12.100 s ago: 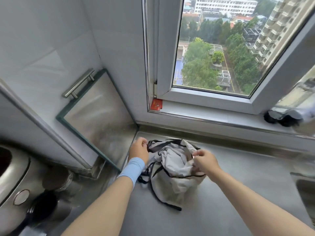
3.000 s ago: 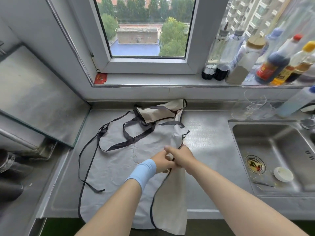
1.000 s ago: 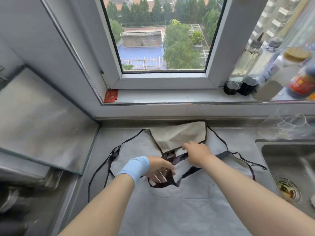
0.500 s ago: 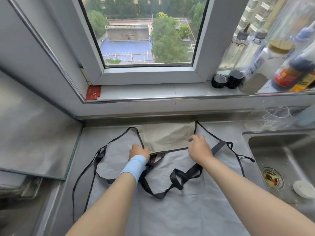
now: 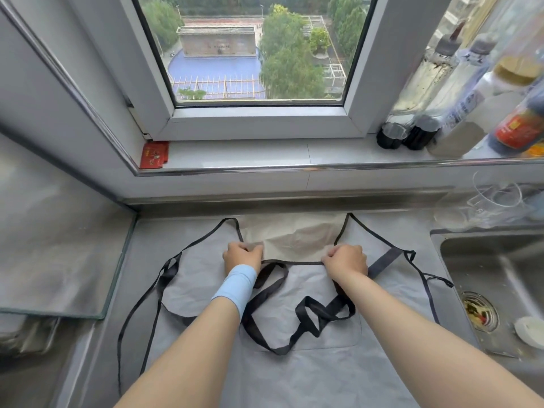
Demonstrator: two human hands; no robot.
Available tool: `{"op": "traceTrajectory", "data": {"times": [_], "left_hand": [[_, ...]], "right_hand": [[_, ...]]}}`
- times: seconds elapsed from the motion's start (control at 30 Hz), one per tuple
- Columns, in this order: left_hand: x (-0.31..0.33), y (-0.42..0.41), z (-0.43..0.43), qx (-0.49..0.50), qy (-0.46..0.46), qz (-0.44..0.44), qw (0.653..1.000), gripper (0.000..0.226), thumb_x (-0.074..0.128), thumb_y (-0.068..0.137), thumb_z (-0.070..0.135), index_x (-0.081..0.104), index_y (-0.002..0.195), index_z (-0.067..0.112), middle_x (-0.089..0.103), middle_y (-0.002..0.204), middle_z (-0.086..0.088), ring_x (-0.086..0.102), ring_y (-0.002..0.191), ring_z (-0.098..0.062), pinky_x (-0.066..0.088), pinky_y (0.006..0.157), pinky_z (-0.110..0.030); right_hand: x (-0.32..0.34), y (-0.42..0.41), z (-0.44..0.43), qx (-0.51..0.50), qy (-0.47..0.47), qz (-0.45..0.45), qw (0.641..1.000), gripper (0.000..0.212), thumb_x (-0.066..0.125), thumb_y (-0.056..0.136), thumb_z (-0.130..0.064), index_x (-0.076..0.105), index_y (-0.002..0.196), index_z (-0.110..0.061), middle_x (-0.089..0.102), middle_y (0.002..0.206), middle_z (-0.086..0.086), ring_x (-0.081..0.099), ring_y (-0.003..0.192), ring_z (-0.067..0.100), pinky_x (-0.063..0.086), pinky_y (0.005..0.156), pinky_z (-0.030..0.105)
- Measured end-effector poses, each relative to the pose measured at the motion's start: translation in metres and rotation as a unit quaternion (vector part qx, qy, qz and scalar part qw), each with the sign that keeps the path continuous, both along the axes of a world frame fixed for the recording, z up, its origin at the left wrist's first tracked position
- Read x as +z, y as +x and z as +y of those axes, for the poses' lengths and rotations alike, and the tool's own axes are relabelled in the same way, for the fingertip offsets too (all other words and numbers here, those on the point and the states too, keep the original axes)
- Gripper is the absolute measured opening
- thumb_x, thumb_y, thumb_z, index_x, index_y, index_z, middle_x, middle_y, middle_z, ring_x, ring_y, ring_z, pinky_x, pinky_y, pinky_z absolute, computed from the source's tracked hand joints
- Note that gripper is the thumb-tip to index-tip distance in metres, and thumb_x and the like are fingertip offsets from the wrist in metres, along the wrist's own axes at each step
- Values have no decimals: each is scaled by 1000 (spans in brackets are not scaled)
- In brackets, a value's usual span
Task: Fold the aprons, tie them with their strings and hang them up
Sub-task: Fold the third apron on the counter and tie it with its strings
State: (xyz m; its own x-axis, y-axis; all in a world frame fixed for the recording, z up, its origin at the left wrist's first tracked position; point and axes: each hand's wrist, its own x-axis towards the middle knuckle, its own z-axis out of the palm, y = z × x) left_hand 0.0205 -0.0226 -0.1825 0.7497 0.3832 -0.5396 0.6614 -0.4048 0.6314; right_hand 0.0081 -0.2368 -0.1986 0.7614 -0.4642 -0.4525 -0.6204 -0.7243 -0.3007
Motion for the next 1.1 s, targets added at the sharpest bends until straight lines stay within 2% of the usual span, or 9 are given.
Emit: {"op": "traceTrajectory", "data": {"times": [0.13, 0.2, 0.33, 0.47, 0.57, 0.67, 0.8, 0.93, 1.1], "left_hand": [[-4, -16, -2, -228, 189, -180, 938, 41, 67, 75, 44, 56, 112, 29, 42, 125, 4, 39, 121, -20, 35, 101, -32], [-6, -21, -3, -323, 202, -167, 910, 58, 68, 72, 50, 50, 125, 32, 35, 138, 6, 29, 132, -19, 29, 109, -34], [-10, -22, -1, -404, 223, -110, 880, 67, 55, 86, 8, 31, 143, 32, 24, 154, 5, 33, 136, -22, 40, 103, -36], [-3, -20, 6, -419, 250, -96, 867, 69, 36, 81, -10, 35, 141, 25, 46, 141, -2, 56, 112, -30, 49, 91, -37], [4, -18, 9, -428, 282, -99, 853, 59, 37, 83, -6, 47, 133, 25, 62, 118, -7, 61, 99, -31, 51, 87, -37], [16, -19, 9, -398, 283, -164, 857, 40, 46, 89, 9, 63, 121, 26, 66, 111, -1, 62, 100, -28, 52, 83, -36], [42, -33, 12, -368, 288, -241, 851, 26, 49, 88, 21, 74, 94, 25, 67, 101, 9, 59, 97, -16, 50, 76, -29], [64, -52, 15, -423, 292, -152, 844, 27, 47, 86, 21, 74, 92, 25, 67, 104, 10, 59, 99, -17, 52, 79, -29], [79, -75, 6, -483, 213, 112, 842, 21, 56, 81, 25, 74, 90, 22, 71, 94, 2, 62, 81, -20, 48, 67, -23]], "right_hand": [[-4, -16, 5, 254, -92, -142, 952, 44, 56, 81, -15, 53, 124, -23, 41, 138, 6, 38, 129, 26, 34, 105, 38], [-12, -23, 6, 337, -76, -129, 929, 62, 55, 76, -24, 45, 137, -21, 35, 149, 6, 32, 139, 25, 33, 110, 40], [-23, -25, 0, 390, -134, -147, 899, 50, 70, 78, -23, 57, 125, -11, 56, 130, 10, 57, 116, 29, 53, 75, 40], [-24, -23, -7, 448, -223, -144, 854, 38, 78, 55, 8, 68, 90, -3, 69, 104, 16, 68, 83, 30, 50, 43, 33], [-16, -27, -9, 480, -219, -152, 836, 33, 71, 61, -9, 65, 93, -6, 64, 98, 11, 64, 80, 30, 52, 58, 37], [4, -29, -9, 433, -221, -151, 861, 72, 70, 62, -36, 56, 127, -10, 55, 125, 13, 55, 107, 32, 48, 92, 49], [18, -31, -10, 451, -264, -176, 834, 24, 66, 65, 0, 69, 88, -9, 65, 103, 13, 59, 96, 35, 41, 98, 53], [48, -44, -14, 473, -206, -171, 840, 10, 63, 73, -15, 65, 82, -12, 65, 95, 5, 62, 86, 30, 45, 77, 37], [79, -71, -7, 562, -148, 51, 812, 21, 49, 81, -25, 66, 92, -20, 61, 96, -1, 64, 83, 27, 55, 72, 36]]}}
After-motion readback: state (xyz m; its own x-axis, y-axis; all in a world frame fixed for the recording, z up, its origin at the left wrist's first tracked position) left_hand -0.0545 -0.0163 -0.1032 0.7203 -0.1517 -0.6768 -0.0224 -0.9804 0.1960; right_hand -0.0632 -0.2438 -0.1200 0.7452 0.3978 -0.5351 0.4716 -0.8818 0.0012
